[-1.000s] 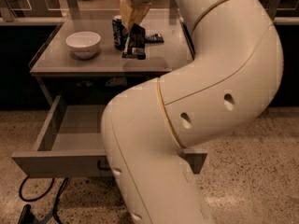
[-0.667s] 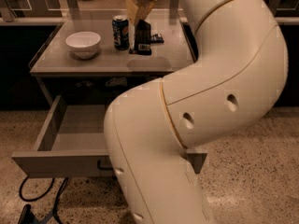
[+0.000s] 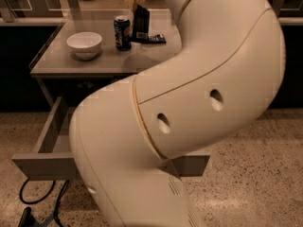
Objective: Place rxbar chocolate into top drawer
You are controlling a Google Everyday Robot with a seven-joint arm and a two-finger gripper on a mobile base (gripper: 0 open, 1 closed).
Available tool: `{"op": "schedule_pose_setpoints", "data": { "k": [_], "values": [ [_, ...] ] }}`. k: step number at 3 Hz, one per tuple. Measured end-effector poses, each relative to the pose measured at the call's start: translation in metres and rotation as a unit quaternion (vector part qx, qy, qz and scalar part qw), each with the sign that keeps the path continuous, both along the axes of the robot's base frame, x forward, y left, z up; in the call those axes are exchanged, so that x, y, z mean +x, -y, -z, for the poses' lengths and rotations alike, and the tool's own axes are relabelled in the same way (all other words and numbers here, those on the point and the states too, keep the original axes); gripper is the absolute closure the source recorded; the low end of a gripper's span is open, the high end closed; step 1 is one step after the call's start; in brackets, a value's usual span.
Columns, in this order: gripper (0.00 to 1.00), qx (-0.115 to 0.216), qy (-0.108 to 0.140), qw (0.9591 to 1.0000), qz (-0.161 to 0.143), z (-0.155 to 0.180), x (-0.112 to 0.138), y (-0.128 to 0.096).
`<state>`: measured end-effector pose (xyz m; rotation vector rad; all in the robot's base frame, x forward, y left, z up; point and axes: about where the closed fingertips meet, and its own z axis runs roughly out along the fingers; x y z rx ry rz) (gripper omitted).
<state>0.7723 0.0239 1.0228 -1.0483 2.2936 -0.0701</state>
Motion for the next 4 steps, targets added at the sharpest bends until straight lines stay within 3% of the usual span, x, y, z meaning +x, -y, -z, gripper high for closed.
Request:
{"op": "schedule_pose_setpoints", "data": {
  "k": [2, 3, 4],
  "values": [
    [1.0, -0.006, -0.004, 1.0, 0.006, 0.009, 0.0, 0.003],
    [1.0, -0.048, -0.001, 0.9988, 0.005, 0.013, -0.012, 0.01],
    [1.0, -0.06, -0.019, 0.998, -0.008, 0.033, -0.019, -0.015]
  ]
}}
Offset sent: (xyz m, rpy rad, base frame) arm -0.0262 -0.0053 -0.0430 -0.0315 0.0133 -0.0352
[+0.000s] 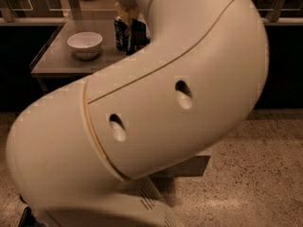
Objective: Place rxbar chocolate into top drawer
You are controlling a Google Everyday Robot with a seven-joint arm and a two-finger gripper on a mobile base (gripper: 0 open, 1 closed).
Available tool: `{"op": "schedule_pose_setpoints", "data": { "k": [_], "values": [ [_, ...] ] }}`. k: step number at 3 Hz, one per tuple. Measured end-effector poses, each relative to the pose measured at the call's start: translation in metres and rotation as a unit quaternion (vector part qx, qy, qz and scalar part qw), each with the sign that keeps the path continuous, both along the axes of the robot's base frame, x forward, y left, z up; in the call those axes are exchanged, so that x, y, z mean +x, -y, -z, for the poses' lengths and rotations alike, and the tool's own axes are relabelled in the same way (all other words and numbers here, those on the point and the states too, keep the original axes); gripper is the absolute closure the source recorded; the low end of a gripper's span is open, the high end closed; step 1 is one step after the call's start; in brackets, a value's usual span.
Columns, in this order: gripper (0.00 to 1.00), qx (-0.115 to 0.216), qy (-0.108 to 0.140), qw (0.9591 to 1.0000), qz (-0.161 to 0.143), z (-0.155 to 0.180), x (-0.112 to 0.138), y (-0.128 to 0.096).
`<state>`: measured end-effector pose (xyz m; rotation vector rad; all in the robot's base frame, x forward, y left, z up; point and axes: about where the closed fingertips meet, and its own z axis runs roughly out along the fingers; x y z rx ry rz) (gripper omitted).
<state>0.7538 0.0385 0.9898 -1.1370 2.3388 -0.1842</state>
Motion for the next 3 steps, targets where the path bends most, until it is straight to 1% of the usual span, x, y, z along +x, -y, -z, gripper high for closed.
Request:
{"op": "schedule_pose_setpoints", "data": {
  "k": [1, 2, 3],
  "values": [
    [1.0, 0.0, 0.0, 1.0, 0.0, 0.0, 0.0, 0.0],
    [1.0, 0.003, 0.002, 0.9974, 0.072, -0.001, 0.005, 0.061],
    [1.0, 0.021, 0.016, 0.9847, 0.172, -0.027, -0.012, 0.168]
  ]
}}
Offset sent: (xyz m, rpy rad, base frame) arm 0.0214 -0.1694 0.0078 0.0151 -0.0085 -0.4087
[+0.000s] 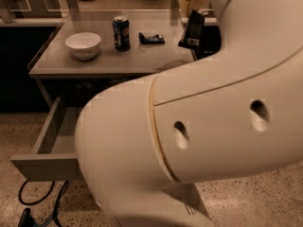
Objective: Place rxbar chocolate into top drawer
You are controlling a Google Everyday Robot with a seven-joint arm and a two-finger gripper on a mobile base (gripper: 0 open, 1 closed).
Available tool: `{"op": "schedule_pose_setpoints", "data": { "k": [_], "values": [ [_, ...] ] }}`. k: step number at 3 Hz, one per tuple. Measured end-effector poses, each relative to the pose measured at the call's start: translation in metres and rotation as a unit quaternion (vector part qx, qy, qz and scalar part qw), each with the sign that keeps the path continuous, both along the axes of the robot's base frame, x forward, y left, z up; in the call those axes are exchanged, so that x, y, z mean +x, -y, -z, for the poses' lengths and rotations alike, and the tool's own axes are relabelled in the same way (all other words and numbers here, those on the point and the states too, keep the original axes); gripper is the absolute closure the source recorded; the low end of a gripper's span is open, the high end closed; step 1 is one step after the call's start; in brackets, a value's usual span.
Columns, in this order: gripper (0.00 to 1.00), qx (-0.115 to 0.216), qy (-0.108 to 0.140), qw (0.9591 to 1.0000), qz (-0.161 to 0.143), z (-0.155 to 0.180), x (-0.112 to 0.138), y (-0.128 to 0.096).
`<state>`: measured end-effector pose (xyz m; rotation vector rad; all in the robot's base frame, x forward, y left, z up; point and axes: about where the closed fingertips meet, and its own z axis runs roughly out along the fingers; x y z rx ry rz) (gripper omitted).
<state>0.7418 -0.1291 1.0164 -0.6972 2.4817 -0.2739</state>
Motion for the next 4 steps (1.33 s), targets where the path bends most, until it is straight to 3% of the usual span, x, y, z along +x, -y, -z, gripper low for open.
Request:
{"op": "schedule_pose_setpoints", "data": {
  "k": [1, 2, 3, 4],
  "values": [
    [1.0, 0.003, 0.005, 0.9995, 0.032, -0.006, -0.008, 0.041],
    [1.0, 0.003, 0.005, 0.9995, 0.031, -0.006, -0.008, 0.041],
    [1.0, 0.027, -0.045, 0.9986, -0.007, 0.037, -0.003, 0.003],
    [1.0, 0.093, -0.111, 0.9886, -0.043, 0.098, 0.003, -0.052]
  ]
}}
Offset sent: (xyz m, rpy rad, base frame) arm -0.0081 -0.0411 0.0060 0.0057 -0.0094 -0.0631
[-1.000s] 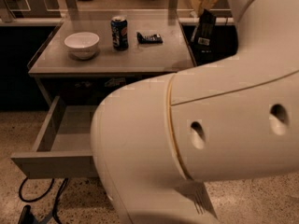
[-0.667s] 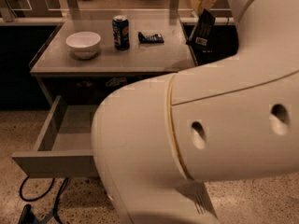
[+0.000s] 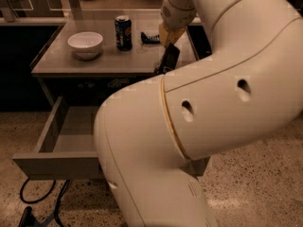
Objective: Place rxbar chocolate into top drawer
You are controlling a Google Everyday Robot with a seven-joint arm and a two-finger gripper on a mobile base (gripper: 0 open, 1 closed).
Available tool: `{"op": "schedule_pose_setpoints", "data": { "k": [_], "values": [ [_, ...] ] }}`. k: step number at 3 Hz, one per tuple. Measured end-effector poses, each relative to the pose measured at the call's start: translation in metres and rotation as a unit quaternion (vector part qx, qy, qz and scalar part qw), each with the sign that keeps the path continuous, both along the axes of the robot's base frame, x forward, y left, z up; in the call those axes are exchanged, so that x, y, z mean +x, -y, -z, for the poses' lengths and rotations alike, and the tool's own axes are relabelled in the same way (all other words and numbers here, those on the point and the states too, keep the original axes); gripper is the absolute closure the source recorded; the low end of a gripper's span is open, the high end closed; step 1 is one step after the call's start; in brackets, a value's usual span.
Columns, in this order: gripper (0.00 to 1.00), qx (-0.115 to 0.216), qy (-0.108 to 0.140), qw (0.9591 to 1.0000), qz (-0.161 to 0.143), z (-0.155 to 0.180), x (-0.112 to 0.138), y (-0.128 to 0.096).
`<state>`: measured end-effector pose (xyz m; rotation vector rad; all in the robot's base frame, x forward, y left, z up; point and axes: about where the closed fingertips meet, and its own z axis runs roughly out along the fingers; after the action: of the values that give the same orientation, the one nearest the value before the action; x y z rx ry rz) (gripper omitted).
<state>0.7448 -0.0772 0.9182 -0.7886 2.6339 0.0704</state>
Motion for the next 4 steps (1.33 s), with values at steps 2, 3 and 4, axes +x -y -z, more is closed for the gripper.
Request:
{"op": "schedule_pose_setpoints", "data": {
  "k": [2, 3, 4],
  "values": [
    [1.0, 0.106, -0.064, 0.9916, -0.037, 0.04, -0.012, -0.064],
    [1.0, 0.092, -0.042, 0.9947, -0.017, 0.034, -0.007, -0.051],
    [1.0, 0.111, -0.035, 0.9929, -0.025, 0.033, -0.023, -0.069]
  ]
}}
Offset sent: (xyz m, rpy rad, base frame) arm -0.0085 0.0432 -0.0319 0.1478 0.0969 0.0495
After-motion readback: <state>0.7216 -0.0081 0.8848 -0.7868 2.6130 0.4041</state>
